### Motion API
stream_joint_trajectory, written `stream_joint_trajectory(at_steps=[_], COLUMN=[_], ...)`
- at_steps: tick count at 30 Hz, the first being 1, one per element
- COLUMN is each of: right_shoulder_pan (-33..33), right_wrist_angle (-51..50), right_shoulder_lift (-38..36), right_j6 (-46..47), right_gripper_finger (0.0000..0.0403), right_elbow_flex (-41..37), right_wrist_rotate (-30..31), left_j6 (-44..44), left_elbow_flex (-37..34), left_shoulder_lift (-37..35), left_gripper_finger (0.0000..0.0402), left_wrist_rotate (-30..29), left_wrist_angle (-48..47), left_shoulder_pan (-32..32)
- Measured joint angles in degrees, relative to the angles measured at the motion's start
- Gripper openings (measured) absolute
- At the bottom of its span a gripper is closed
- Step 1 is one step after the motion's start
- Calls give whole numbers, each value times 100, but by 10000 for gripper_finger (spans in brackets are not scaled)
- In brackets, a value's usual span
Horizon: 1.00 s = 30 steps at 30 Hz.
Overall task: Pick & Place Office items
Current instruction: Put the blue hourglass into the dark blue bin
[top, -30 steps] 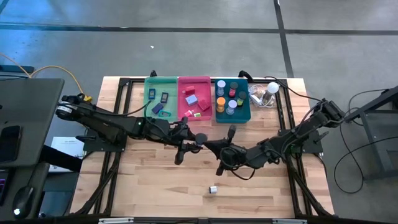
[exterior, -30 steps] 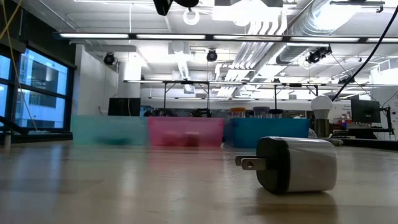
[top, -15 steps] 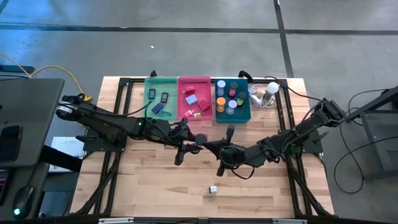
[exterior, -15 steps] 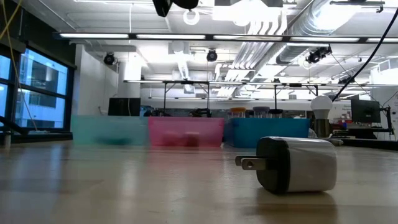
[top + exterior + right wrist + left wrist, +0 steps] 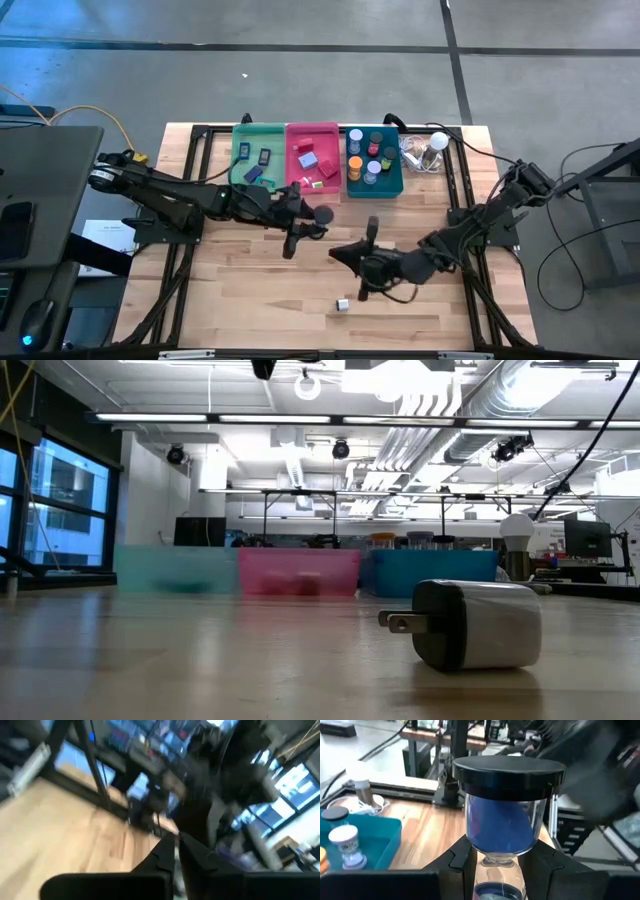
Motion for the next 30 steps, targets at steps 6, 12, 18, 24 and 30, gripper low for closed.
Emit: stream_joint_trajectory(at_steps=[6, 12, 18, 24, 30], right_shoulder_pan=[319, 404, 208, 176, -201], right_wrist_angle=[275, 531, 645, 815, 892], right_shoulder_lift=[-85, -85, -89, -89, -89], right_j6=[-16, 422, 1161, 1372, 1543], right_gripper_finger=[82, 207, 294, 318, 315], right_elbow_flex=[20, 20, 23, 24, 28], right_wrist_rotate=[214, 1437, 1275, 664, 213], left_j6=[100, 286, 975, 1401, 1520], left_elbow_flex=[-11, -11, -11, -13, -13], left_shoulder_lift=[23, 23, 23, 25, 28], left_gripper_finger=[107, 107, 107, 107, 107], left_wrist_rotate=[59, 52, 61, -122, -264], left_wrist_angle=[-95, -114, 255, 504, 581], left_shoulder_pan=[-11, -35, -191, -367, -417])
